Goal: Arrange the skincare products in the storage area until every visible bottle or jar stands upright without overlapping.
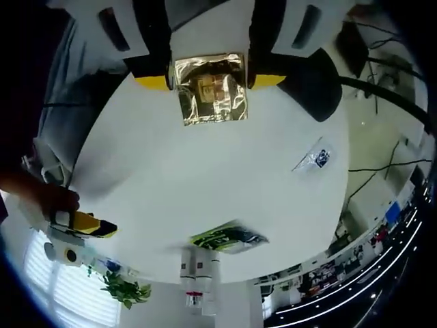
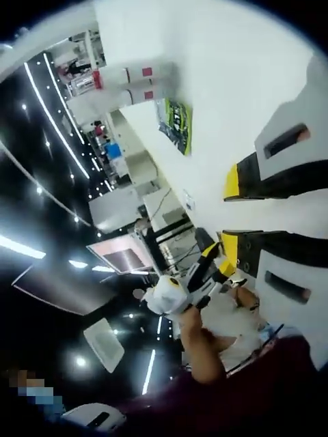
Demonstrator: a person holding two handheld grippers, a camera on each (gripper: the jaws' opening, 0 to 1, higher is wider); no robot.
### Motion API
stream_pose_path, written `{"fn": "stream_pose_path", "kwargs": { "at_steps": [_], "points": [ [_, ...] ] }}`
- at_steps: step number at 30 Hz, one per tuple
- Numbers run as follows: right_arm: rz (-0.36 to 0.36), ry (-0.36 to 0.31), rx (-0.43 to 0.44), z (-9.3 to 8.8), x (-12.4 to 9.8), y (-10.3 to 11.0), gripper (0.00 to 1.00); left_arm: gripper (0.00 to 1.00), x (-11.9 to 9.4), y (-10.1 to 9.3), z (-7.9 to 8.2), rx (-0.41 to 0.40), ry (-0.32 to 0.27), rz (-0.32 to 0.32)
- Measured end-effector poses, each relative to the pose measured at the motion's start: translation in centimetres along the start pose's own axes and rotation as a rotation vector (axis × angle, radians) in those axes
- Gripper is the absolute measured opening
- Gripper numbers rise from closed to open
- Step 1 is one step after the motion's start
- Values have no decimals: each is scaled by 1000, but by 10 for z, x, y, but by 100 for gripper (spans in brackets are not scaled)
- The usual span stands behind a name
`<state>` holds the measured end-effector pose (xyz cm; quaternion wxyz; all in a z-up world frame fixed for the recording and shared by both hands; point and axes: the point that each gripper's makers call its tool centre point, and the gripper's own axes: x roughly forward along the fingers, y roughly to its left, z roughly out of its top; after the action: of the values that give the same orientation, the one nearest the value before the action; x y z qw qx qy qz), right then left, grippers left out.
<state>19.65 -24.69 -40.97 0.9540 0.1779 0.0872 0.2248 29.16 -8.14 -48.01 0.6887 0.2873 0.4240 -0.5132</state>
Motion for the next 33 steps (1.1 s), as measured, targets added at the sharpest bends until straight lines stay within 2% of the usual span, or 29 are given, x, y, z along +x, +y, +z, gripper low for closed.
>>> {"fn": "stream_pose_path", "kwargs": {
  "at_steps": [3,5,7,9,12,15,18,25,28,33],
  "points": [
    [-19,-8,3,-6,-3,-5,15,42,0,-1,-1,9,29,4],
    [-19,-18,-51,-2,-3,-3,14,42,0,-3,-1,19,35,0],
    [-21,-13,-63,-3,-2,-4,13,42,0,-4,0,29,37,-3],
    [-29,23,-74,-11,0,-6,12,43,1,-5,2,32,41,-5],
    [-15,21,-92,-11,-1,-1,10,43,2,-6,4,55,48,-12],
    [-13,50,-119,-17,0,0,10,46,4,-9,5,68,47,-24],
    [-9,51,-122,-17,0,0,9,47,3,-10,4,91,60,-33],
    [-26,59,-126,-19,-2,-6,8,47,3,-10,3,85,57,-32],
    [-28,63,-129,-20,-2,-7,7,41,3,-10,4,80,58,-29],
    [-34,70,-136,-21,-3,-9,6,41,3,-11,3,86,69,-27]
  ]
}}
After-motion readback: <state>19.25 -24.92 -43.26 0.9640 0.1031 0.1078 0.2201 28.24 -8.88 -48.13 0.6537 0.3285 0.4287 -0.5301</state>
